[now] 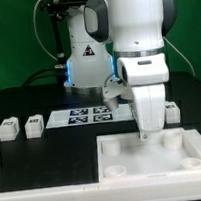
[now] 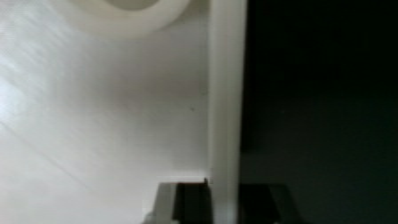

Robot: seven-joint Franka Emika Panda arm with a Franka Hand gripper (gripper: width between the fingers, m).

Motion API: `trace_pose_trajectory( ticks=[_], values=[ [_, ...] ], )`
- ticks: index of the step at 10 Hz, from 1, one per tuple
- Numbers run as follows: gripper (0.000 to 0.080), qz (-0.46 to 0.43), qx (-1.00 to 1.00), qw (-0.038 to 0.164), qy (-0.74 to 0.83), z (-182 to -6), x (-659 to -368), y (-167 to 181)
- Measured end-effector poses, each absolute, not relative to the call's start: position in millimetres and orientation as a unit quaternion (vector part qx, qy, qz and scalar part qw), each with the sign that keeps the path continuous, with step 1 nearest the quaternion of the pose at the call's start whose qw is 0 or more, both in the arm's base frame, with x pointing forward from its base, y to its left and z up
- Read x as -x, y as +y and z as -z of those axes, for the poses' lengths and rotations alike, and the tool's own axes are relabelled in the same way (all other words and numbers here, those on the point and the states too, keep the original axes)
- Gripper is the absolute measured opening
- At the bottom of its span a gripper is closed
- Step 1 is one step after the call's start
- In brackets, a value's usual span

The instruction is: Assemble one leg

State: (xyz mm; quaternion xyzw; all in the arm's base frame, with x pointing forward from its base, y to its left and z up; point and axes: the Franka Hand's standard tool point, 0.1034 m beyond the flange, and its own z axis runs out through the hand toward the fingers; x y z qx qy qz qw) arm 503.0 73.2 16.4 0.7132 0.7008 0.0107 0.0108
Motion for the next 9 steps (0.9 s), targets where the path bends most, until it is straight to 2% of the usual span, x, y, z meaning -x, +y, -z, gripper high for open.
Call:
trace_pose_trajectory(
  ticks=[1, 2, 4, 5, 6, 7, 9],
  values=[
    [0.0060, -0.010, -0.713, 0.011, 0.701, -16.1, -502.8, 73.0],
    [0.0169, -0.010, -0.713, 0.011, 0.701, -16.1, -502.7, 72.9],
    [0.0442, -0.010, -0.713, 0.011, 0.701, -16.0, -502.6, 72.9],
    [0.0442, -0.010, -0.713, 0.011, 0.701, -16.0, -502.6, 72.9],
    [0.0596, -0.010, -0.713, 0.011, 0.701, -16.0, -502.6, 72.9],
    [0.0633, -0.010, -0.713, 0.010, 0.701, -16.0, -502.5, 72.9],
    [0.0647, -0.010, -0.713, 0.010, 0.701, -15.9, -502.5, 72.9]
  ],
)
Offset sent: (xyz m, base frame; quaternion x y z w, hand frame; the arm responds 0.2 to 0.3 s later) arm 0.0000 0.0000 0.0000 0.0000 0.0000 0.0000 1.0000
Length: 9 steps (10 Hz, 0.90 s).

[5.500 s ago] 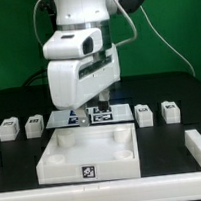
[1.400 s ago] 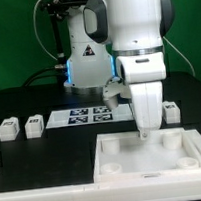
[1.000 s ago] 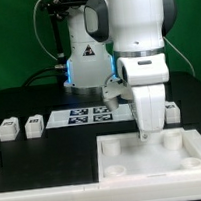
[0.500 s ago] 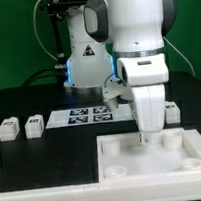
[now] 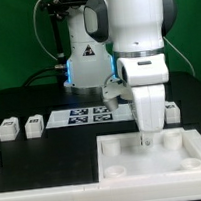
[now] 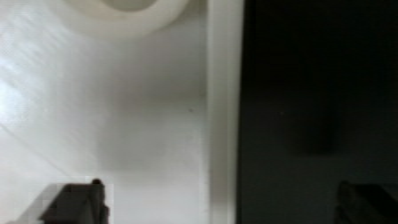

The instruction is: Assemble one leg

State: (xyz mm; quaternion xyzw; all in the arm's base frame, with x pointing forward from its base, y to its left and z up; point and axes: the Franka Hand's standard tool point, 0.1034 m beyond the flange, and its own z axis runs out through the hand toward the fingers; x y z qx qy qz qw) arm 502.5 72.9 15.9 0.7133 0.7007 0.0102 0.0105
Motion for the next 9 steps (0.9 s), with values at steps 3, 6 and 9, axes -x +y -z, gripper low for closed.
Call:
trace_pose_trajectory(
  ticks=[3, 6, 9],
  values=[
    [0.0649, -0.012, -0.720, 0.012, 0.693, -20.1, -502, 73],
    [0.0649, -0.021, -0.765, 0.027, 0.643, -59.4, -480, 84],
    [0.0649, -0.028, -0.855, 0.024, 0.518, -72.9, -453, 120]
  ],
)
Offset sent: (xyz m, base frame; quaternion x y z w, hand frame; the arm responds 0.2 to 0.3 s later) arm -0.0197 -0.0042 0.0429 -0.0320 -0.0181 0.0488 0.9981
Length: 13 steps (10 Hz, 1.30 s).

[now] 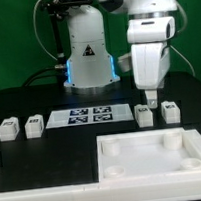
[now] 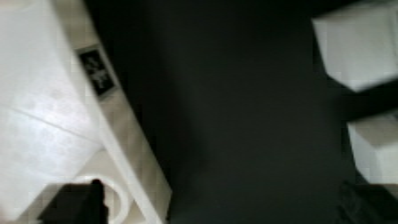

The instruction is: Assemble one leg

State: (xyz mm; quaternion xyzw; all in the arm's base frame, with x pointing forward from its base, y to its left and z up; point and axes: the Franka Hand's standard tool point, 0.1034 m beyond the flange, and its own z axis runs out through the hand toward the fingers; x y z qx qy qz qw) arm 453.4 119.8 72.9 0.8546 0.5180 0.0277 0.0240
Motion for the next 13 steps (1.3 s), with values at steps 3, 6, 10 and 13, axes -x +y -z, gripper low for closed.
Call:
trace_pose_trajectory(
  ticks=[3, 6, 10, 13],
  values=[
    [0.0649, -0.035, -0.917, 0.015, 0.398, -72.1, -445, 133],
    [0.0649, -0.031, -0.973, -0.003, 0.229, -65.0, -434, 146],
    [0.0649, -0.022, -0.998, -0.024, 0.059, -52.3, -418, 170],
    [0.0649, 0.009, -0.998, -0.013, 0.066, -50.9, -415, 167]
  ],
)
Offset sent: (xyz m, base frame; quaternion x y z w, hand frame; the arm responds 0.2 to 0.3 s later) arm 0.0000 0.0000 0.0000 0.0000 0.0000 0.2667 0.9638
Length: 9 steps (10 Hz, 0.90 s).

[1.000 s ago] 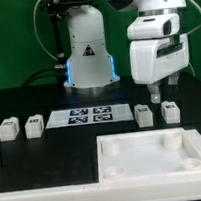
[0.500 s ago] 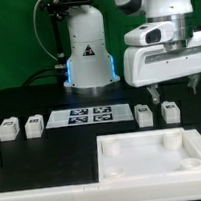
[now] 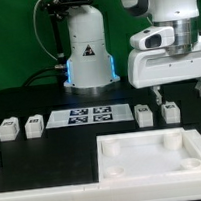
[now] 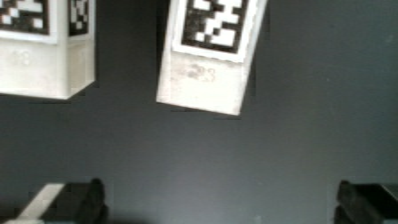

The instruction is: Assemble one leg

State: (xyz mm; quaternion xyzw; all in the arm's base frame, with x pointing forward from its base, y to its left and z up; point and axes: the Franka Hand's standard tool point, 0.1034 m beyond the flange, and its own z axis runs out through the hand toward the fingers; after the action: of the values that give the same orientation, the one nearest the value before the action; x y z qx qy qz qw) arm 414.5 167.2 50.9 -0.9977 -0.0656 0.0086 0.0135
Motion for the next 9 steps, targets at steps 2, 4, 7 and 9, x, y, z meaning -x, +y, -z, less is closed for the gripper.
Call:
trace_pose_trajectory(
  ticks=[2, 4, 7, 9],
  values=[
    [0.0649, -0.126, 0.991, -0.012, -0.036, -50.2, -413, 166],
    [0.0649, -0.232, 0.972, -0.028, -0.020, -45.7, -408, 162],
    [0.0649, -0.324, 0.945, -0.041, -0.025, -44.3, -409, 158],
    [0.0649, -0.349, 0.936, -0.045, -0.022, -38.8, -414, 160]
  ],
)
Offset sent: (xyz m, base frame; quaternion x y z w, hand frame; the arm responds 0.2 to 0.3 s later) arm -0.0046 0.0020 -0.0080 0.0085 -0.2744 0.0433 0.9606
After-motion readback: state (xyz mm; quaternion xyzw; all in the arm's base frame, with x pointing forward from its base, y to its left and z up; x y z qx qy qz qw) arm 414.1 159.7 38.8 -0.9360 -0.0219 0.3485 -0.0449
